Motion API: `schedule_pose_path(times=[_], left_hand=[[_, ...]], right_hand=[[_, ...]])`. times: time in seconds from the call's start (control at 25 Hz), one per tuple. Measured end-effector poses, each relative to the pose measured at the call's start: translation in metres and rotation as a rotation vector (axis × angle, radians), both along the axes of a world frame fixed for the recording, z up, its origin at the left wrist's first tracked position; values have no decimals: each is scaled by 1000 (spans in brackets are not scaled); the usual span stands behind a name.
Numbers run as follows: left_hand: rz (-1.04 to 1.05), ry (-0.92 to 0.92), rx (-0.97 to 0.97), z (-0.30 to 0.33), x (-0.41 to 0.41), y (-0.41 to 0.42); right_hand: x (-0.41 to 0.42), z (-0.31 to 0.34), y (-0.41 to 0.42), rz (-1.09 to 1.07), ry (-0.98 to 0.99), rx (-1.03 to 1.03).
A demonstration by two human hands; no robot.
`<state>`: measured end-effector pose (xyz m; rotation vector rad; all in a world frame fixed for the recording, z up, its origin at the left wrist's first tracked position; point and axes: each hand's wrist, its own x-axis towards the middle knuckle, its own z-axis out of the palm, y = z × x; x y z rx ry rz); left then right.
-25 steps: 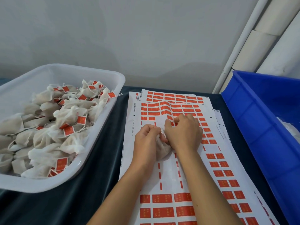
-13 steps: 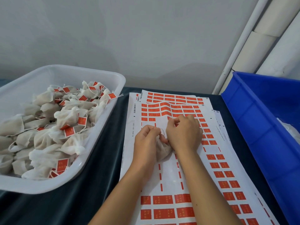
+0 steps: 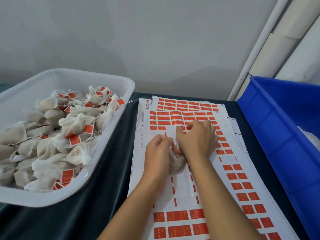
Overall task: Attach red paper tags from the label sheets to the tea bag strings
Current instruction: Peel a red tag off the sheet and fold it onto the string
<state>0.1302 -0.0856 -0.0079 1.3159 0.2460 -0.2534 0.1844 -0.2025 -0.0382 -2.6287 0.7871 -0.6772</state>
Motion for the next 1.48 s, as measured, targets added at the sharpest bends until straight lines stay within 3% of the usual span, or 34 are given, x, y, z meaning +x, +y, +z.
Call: schedule_pose_path(times=[0.28, 0.72, 0.96, 1.28, 1.48], left_hand=[[102, -11, -50, -1, -4, 1], [107, -21, -22, 3, -6, -2], [97, -12, -49, 1, -5, -2], [71, -60, 1, -1, -7, -2], [72, -91, 26, -1, -7, -1]], right_hand=[[4, 3, 11, 181, -30, 47], [5, 8, 6, 69, -58, 213], [4, -1, 13, -89, 13, -6], [6, -2, 12, 0, 66, -166], [5, 1, 16, 99, 13, -138]])
